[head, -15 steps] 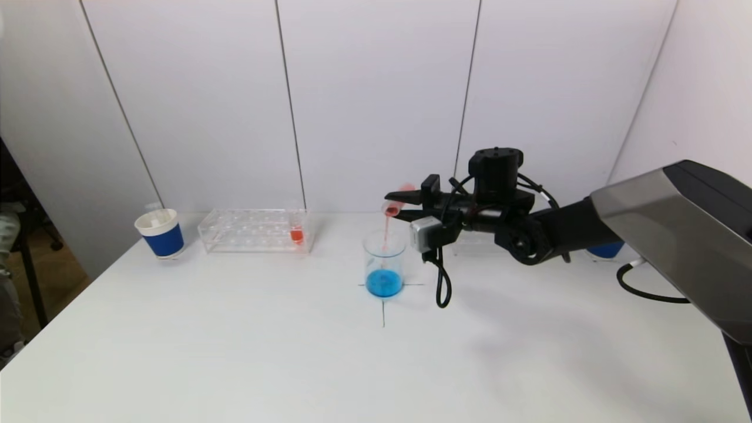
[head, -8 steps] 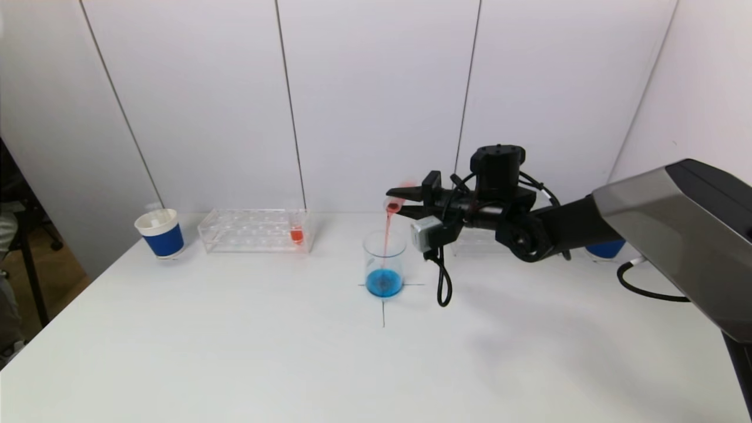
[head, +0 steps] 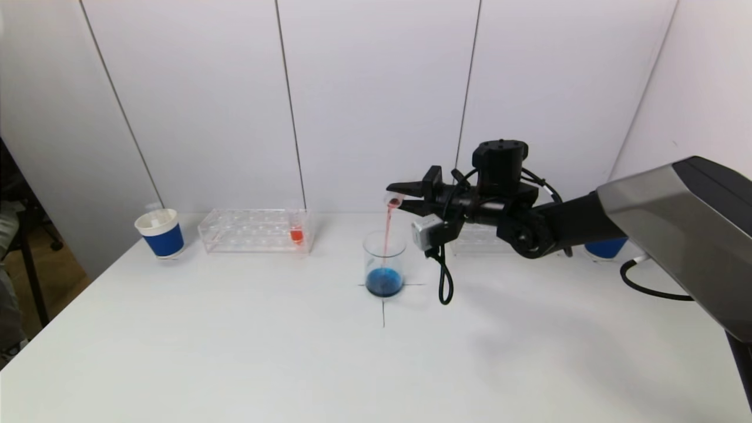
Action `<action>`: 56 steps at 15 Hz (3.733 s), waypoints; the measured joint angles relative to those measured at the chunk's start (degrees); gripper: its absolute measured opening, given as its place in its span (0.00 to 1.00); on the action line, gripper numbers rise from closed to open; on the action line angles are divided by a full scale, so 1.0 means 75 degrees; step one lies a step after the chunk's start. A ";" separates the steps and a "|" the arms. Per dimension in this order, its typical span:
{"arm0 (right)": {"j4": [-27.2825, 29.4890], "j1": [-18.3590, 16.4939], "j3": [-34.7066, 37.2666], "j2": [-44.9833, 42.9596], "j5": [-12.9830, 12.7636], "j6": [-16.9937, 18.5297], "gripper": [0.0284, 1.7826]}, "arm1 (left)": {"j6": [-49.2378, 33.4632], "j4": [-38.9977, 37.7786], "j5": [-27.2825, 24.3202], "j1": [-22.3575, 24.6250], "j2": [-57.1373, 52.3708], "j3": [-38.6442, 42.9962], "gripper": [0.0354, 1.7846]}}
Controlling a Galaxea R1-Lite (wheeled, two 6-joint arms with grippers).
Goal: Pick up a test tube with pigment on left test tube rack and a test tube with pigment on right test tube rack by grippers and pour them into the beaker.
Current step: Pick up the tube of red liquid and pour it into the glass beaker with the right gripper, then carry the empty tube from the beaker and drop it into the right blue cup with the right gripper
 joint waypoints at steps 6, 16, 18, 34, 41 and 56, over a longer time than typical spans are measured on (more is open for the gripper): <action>0.0015 0.0003 -0.0021 -0.0016 -0.0020 -0.0519 0.25 | -0.0003 -0.0003 -0.0003 -0.0003 0.0000 0.0000 0.99; 0.0003 0.0023 -0.0033 -0.0055 -0.0114 -0.0848 0.25 | 0.0000 -0.0003 -0.0003 0.0000 0.0000 0.0000 0.99; 0.0000 0.0037 -0.0029 -0.0075 -0.0114 -0.0848 0.25 | 0.0000 0.0000 -0.0003 0.0000 0.0000 0.0000 0.99; -0.0512 0.0262 -0.0080 -0.0410 -0.1427 0.6667 0.25 | -0.0003 0.0000 -0.0003 0.0000 0.0000 0.0000 0.99; -0.0343 0.0408 -0.0330 -0.1005 -0.3106 1.0074 0.25 | -0.0003 0.0000 0.0000 0.0000 0.0000 0.0000 0.99; 0.0790 -0.1547 -0.0746 -0.2082 -0.5998 1.2415 0.25 | -0.0003 -0.0003 -0.0003 0.0000 0.0000 0.0000 0.99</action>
